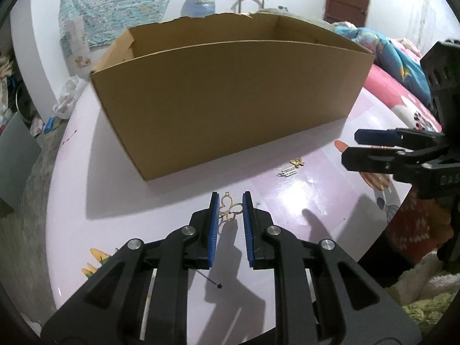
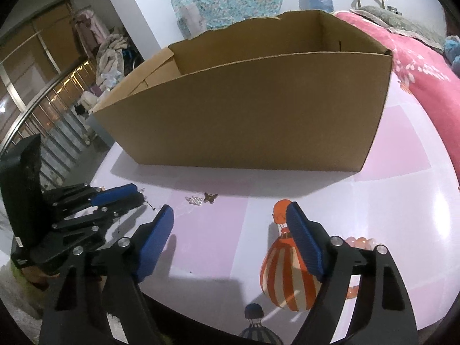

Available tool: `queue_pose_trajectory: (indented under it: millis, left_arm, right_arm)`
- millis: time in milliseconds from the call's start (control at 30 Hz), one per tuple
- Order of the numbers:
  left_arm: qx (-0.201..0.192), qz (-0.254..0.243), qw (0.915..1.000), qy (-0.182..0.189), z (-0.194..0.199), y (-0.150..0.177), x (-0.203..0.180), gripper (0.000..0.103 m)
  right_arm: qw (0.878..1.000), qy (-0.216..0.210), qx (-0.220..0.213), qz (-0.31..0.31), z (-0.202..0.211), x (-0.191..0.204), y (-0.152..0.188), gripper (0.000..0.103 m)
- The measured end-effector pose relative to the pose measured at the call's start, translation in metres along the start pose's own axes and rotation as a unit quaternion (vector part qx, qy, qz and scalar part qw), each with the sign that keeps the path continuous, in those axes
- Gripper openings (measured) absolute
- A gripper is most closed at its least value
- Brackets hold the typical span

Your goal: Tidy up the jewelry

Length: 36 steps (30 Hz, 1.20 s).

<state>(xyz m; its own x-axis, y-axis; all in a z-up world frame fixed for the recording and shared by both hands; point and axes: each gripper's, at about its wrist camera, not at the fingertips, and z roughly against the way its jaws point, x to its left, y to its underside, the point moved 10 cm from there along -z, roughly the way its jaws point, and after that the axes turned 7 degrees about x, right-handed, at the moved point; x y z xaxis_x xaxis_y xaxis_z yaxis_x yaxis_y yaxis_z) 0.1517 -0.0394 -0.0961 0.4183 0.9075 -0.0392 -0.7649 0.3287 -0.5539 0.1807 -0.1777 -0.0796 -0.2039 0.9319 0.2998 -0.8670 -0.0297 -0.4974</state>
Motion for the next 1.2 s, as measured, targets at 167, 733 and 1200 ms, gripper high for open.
queue_pose_trajectory:
  millis: [167, 733, 1200]
  left_arm:
    - [-0.006, 0.015, 0.9998, 0.013, 0.000, 0.002, 0.005, 0.015]
    - [-0.016, -0.001, 0.9994, 0.031, -0.001, 0.003, 0.003, 0.015]
    - [-0.014, 0.002, 0.9992, 0.037, -0.005, 0.000, 0.004, 0.015]
  right_arm:
    - [1.000, 0.014, 0.007, 0.008, -0.007, 0.005, -0.005, 0.066]
    - [0.997, 0.054, 0.040, 0.048, -0.041, 0.019, -0.013, 0.025]
    - [0.993, 0.070, 0.047, 0.081, -0.047, 0.033, -0.013, 0.017]
